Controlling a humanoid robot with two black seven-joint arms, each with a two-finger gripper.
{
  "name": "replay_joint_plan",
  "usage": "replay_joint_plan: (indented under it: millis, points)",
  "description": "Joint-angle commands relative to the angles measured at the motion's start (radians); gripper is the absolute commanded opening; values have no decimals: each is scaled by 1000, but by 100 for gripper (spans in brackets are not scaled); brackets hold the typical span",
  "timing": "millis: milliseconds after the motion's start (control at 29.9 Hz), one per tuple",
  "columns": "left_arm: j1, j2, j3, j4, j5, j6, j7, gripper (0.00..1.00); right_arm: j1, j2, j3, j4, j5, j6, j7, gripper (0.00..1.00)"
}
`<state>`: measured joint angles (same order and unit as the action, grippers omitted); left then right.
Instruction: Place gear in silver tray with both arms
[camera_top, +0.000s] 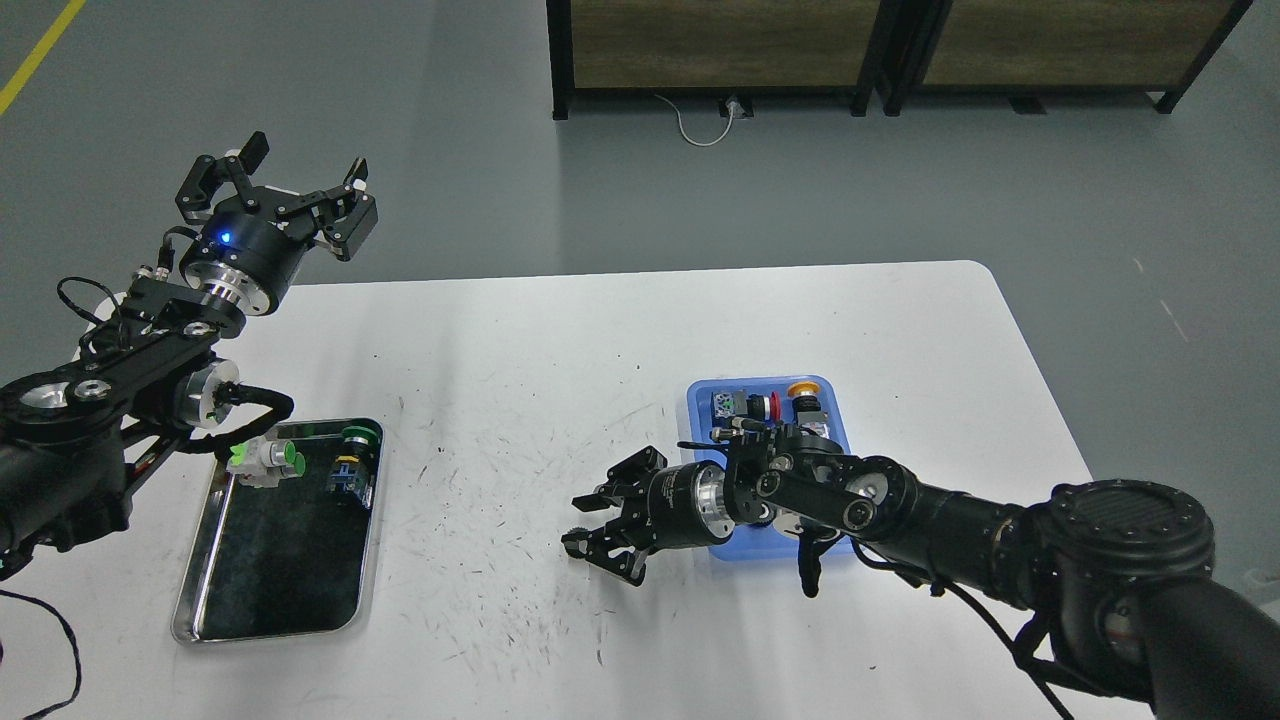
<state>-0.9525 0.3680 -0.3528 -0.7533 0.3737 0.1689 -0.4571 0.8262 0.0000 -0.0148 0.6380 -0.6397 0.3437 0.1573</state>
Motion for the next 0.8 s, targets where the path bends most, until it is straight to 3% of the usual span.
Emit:
replay_joint_plan:
  millis: [0,100,334,601,768]
  points:
    - [3,3,-2,-1,-1,0,0,99,5,0,15,-6,3,-2,2,71]
    - [1,6,0,-1,-1,0,-2,99,14,0,56,-6,8,-2,2,82]
    - [-6,17,9,-8,-2,-31,-9,99,76,-12,229,-9,37,-14,1,91]
    - [-3,-6,135,-17,7,-77,-32,99,99,-242,400,-15,69,-26,-7,94]
    - [-3,-102,204,-17,30,-101,-32,99,102,-383,489,-15,107,-26,-8,94]
